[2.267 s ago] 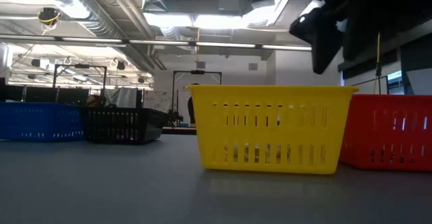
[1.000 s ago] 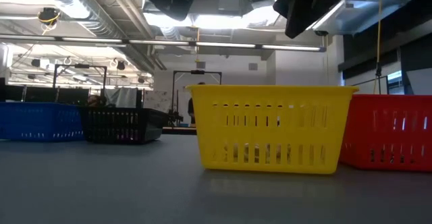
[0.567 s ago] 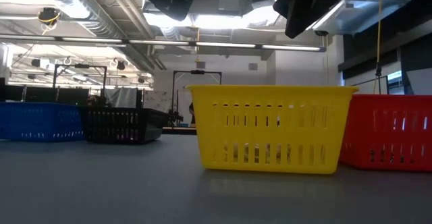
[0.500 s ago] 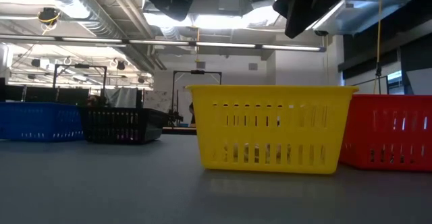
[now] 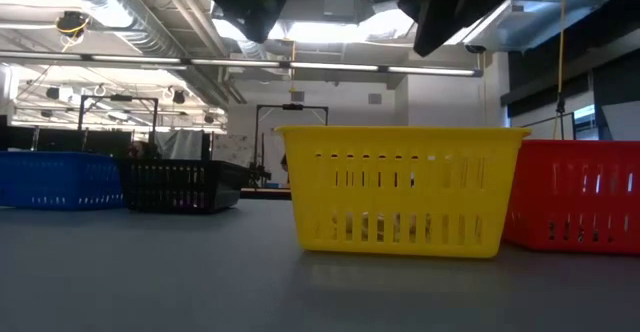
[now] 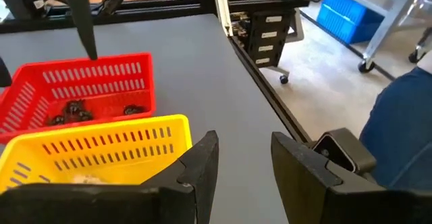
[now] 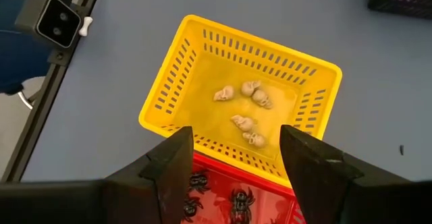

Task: Sort Halloween decoration
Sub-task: Put the bone toy into the blue bin

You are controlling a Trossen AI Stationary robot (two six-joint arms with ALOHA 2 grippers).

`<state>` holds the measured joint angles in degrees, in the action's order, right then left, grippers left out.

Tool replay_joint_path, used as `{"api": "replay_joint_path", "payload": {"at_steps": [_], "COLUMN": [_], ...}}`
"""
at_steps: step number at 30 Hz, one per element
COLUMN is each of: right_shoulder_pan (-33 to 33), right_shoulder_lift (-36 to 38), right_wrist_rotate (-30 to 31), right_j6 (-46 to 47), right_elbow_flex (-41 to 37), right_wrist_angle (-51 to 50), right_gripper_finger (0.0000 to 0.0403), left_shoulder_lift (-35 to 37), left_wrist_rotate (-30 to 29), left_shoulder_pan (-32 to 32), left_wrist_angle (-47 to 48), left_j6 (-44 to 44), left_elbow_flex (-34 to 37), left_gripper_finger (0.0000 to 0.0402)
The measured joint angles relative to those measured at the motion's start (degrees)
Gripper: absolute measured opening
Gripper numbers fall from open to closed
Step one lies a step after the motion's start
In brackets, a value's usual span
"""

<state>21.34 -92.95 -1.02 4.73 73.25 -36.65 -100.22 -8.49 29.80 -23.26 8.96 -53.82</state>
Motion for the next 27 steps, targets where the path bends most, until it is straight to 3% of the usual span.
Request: {"api": "replay_joint_path", "payload": {"at_steps": [10,16,27], "right_shoulder_pan": [0.84,3.64,10.32], "right_shoulder_lift": [0.0,0.0,-0.01], "right_wrist_rotate": [0.0,0.09,0.16], "right_j6": [-0.49,2.43,11.94], "right_elbow_flex": [-0.01,0.0,0.01], "right_wrist_angle": [0.56,0.6,1.1], "right_gripper_finger": [0.0221,0.0221,0.0221], "left_shoulder_lift": [0.07,-0.55,-11.8], "left_wrist_rotate": [-1.73,-4.61,-5.48], "left_shoulder_pan": [2.32,5.12,8.12], "left_wrist_angle": [-7.35,-7.43,-6.63], "left_j6": [0.95,-6.68,-9.38], "left_elbow_flex": [-0.11,-2.22,-11.21], "left_gripper_finger": [0.0128,0.0128,0.0128]}}
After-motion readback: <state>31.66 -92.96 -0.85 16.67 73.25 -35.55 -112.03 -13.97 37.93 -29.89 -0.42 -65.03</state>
